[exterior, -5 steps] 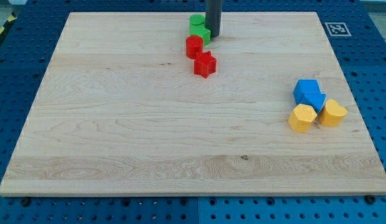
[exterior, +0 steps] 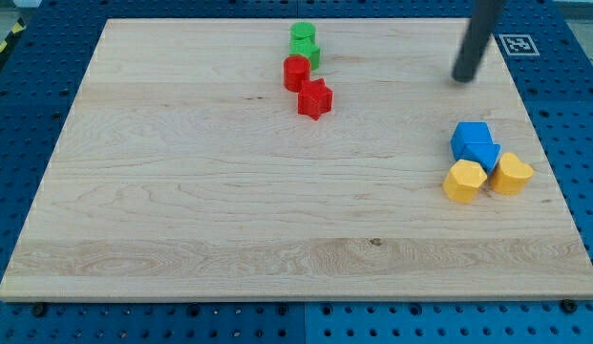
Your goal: Push the yellow heart closer to yellow hexagon
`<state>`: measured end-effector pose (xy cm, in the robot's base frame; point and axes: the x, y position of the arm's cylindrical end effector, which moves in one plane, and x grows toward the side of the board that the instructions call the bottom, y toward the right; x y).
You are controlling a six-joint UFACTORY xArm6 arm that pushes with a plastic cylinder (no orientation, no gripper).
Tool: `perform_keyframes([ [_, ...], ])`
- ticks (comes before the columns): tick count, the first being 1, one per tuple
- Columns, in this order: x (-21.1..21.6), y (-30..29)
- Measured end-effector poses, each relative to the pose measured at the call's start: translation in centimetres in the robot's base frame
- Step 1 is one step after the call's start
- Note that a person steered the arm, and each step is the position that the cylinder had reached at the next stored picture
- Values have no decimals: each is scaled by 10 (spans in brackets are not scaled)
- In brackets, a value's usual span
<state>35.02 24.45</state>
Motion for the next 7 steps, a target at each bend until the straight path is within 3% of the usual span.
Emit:
perform_keyframes([
  [2,137,23],
  [7,208,23],
])
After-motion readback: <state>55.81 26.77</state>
